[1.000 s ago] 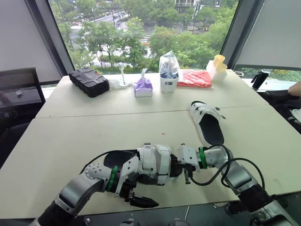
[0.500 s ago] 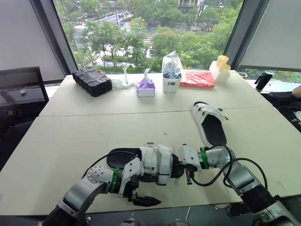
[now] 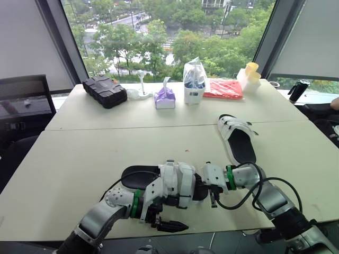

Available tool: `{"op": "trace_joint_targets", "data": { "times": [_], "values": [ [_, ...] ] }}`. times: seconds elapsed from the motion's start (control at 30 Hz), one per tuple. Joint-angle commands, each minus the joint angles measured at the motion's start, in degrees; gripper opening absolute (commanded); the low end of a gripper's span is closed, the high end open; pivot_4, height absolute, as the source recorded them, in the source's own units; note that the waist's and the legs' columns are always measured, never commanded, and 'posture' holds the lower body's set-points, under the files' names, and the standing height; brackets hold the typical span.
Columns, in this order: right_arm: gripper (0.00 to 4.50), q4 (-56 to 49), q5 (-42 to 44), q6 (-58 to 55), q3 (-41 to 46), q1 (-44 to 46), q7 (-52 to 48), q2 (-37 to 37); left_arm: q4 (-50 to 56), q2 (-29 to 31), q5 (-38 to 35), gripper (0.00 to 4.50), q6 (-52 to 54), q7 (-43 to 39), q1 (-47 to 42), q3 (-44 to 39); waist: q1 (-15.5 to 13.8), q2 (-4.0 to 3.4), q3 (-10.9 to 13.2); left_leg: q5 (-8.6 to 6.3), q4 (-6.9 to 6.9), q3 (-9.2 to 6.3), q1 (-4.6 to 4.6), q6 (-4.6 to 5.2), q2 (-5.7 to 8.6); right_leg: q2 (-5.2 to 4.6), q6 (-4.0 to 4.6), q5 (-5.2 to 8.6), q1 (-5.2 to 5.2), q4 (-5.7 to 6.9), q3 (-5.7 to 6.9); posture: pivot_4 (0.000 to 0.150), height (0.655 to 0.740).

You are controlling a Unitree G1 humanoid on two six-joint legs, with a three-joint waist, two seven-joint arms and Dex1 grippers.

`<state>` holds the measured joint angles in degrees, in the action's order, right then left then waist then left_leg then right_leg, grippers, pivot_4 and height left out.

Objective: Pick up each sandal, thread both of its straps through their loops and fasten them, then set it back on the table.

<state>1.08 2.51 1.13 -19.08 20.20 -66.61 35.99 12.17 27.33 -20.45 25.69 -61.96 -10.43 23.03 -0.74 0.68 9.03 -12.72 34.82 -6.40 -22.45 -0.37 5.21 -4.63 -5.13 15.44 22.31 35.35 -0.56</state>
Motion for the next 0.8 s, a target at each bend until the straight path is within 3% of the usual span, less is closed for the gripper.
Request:
{"op": "trace_joint_targets", "data": {
  "times": [0.03, 0.17, 0.43, 0.6, 0.8],
  "values": [
    [0.00, 1.4, -2.5, -2.7, -5.4, -3.9, -3.7, 1.4, 0.6, -0.9, 0.1, 1.92, -0.2, 0.4, -0.6, 0.3, 0.0, -0.01, 0.0, -0.01, 0.00, 0.00, 0.00, 0.01, 0.00, 0.00, -0.01, 0.00, -0.01, 0.00, 0.00, 0.150, 0.7400],
    [0.00, 0.8, -2.4, -3.1, -5.3, -4.4, -3.6, 1.8, 1.0, -0.9, -0.1, 0.07, 0.4, 0.7, -0.2, 0.4, -0.1, -0.01, 0.0, -0.03, 0.00, 0.01, -0.01, 0.05, 0.01, -0.01, -0.03, 0.02, -0.01, -0.02, 0.00, 0.150, 0.7400],
    [0.00, 1.0, -2.3, -3.2, -5.3, -4.3, -3.6, 1.9, 5.9, 5.0, -1.9, 0.07, 4.9, -4.6, 0.2, 2.1, 0.0, -0.07, 0.0, -0.05, -0.04, 0.01, -0.01, 0.06, 0.01, -0.01, -0.05, 0.03, -0.01, -0.01, 0.00, 0.150, 0.7400],
    [0.00, 2.6, -2.7, -2.4, -5.3, -3.6, -3.2, 1.2, 12.5, 15.3, -4.4, 0.07, 6.3, -14.4, -0.5, 2.6, 0.0, -0.06, 0.0, -0.08, -0.06, 0.01, -0.04, 0.06, 0.00, -0.01, -0.04, 0.05, 0.02, -0.04, 0.01, 0.150, 0.7400],
    [0.00, 3.9, -3.0, -1.9, -5.3, -2.5, -3.0, 0.3, 15.1, 17.7, -5.3, 0.07, 4.3, -15.7, -2.0, 0.7, 0.5, -0.10, 0.0, -0.13, -0.15, 0.05, -0.02, 0.06, -0.02, 0.00, 0.01, 0.09, 0.06, -0.06, -0.03, 0.150, 0.7400]
  ]
}}
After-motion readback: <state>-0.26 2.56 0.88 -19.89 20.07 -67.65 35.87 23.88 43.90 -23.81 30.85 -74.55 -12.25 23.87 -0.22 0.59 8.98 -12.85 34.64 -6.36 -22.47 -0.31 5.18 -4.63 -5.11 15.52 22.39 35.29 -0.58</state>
